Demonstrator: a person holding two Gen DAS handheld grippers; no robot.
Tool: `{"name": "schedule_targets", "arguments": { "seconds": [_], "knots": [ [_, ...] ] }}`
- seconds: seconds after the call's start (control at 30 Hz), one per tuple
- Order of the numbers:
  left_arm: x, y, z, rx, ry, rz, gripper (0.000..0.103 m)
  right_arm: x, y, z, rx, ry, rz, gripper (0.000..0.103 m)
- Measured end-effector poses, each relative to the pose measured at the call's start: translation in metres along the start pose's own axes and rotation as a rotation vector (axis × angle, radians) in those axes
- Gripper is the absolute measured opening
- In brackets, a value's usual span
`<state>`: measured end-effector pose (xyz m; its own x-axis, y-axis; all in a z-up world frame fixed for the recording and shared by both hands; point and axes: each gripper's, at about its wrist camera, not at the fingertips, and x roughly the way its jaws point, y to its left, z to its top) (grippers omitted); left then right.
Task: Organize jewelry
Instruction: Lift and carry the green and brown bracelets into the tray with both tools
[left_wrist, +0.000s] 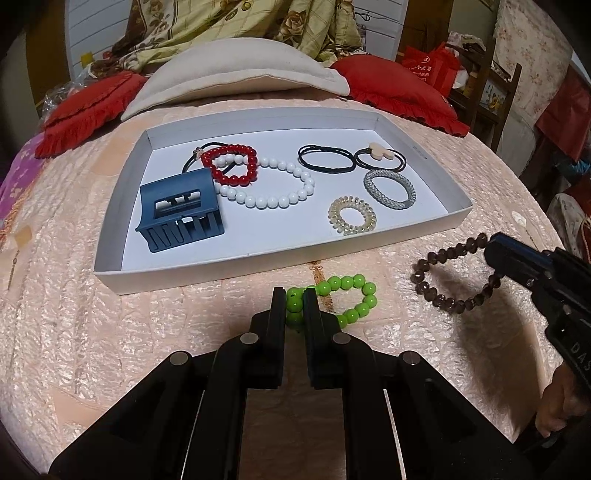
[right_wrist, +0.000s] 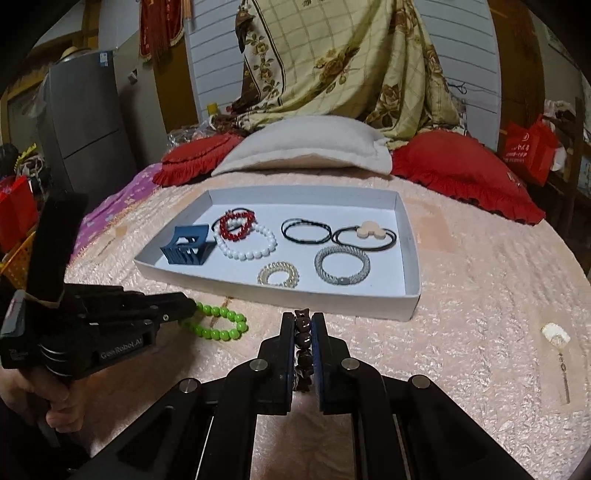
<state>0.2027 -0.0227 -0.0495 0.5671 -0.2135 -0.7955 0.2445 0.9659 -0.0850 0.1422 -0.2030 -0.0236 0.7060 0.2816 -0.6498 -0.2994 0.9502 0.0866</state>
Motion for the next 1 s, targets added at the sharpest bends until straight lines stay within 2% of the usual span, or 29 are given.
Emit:
{"name": "schedule_targets", "arguments": {
  "seconds": [0.27,1.0],
  "knots": [
    [-0.0005,0.0009,0.0018,-0.004,-0.004,0.001,0.008,-0.0078,-0.0047,0.0029,0.013,-0.030,-0.001,0.008],
    [0.0006,0.0031,0.0026,-0.010,0.000,0.006,0.008,-0.0092,-0.0048,0.0045,0.016,-0.029,-0.007,0.008]
  ]
}}
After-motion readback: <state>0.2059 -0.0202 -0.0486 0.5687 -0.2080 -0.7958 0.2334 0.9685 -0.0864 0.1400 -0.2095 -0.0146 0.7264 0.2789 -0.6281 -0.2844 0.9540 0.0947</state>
